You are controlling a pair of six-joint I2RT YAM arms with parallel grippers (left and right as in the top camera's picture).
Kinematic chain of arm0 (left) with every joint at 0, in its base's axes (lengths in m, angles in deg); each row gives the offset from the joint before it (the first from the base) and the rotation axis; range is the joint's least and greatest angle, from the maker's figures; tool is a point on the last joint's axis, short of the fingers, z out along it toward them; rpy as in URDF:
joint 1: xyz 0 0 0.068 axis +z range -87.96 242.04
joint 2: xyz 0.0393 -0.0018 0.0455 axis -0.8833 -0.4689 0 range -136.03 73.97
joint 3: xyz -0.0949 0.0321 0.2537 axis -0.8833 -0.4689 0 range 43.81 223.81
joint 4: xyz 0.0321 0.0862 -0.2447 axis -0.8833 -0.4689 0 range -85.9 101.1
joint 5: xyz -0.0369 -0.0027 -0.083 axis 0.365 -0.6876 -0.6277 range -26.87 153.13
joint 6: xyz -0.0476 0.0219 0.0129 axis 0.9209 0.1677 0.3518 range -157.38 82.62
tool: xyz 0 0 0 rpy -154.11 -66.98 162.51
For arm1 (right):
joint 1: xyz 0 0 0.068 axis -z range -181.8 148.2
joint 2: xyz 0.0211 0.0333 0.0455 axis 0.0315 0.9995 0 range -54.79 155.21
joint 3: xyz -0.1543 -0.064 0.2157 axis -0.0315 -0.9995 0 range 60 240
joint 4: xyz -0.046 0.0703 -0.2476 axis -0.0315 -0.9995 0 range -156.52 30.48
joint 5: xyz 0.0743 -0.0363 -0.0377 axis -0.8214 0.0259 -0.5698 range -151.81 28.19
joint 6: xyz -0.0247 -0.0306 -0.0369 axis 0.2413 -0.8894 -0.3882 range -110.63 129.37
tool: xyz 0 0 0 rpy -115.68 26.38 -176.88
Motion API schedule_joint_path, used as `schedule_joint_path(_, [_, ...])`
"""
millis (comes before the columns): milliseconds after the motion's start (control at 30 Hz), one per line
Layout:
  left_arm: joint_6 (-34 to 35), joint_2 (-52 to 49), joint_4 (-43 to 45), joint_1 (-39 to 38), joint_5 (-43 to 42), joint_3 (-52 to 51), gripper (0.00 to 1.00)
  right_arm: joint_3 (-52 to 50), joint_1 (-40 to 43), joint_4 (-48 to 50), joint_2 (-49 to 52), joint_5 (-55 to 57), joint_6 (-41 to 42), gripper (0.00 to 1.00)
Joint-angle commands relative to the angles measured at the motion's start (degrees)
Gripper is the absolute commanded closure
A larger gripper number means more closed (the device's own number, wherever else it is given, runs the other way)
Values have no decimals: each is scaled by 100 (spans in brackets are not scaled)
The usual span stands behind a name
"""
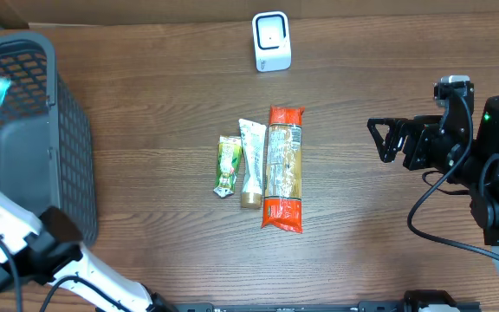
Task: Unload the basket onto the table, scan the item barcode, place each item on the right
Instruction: 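Return the left gripper to the basket and grasp the mint Zappy wipes, then carry the wipes pack left of the green tea pouch and release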
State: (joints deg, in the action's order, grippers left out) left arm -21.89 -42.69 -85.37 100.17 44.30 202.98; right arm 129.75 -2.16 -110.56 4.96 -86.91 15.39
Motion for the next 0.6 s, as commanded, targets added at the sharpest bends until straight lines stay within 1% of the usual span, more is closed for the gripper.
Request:
schedule_joint_path(0, [-422,535,-33,-894,-398,302,86,177,33,22,-15,-2,15,0])
schedule_joint_path(167, [-522,695,-33,-2310,575,192,85,177,33,22,-15,-2,15,0])
schedule_joint_path(267, [-514,693,-33,-3167,1193,-302,82,177,33,22,-15,-2,15,0])
schedule_joint_path(333, [-367,691,-33,-3637,1613,-868,81,177,31,22,-15,-2,15,0])
schedule_joint_path(367, [-247,682,-33,-3827,1764,-1191,82,177,33,22,-15,-2,15,0])
schedule_joint_path(400, [-125,658,7,-4048,1893,-1685,83,177,31,22,-15,-2,15,0])
schedule_joint_path(500, [-66,629,264,-4317,1943,-2723,85,177,33,22,-15,-2,15,0])
schedule_joint_path(567, [-48,629,597,-4470,1943,-3477,85,177,33,22,-15,-2,15,0])
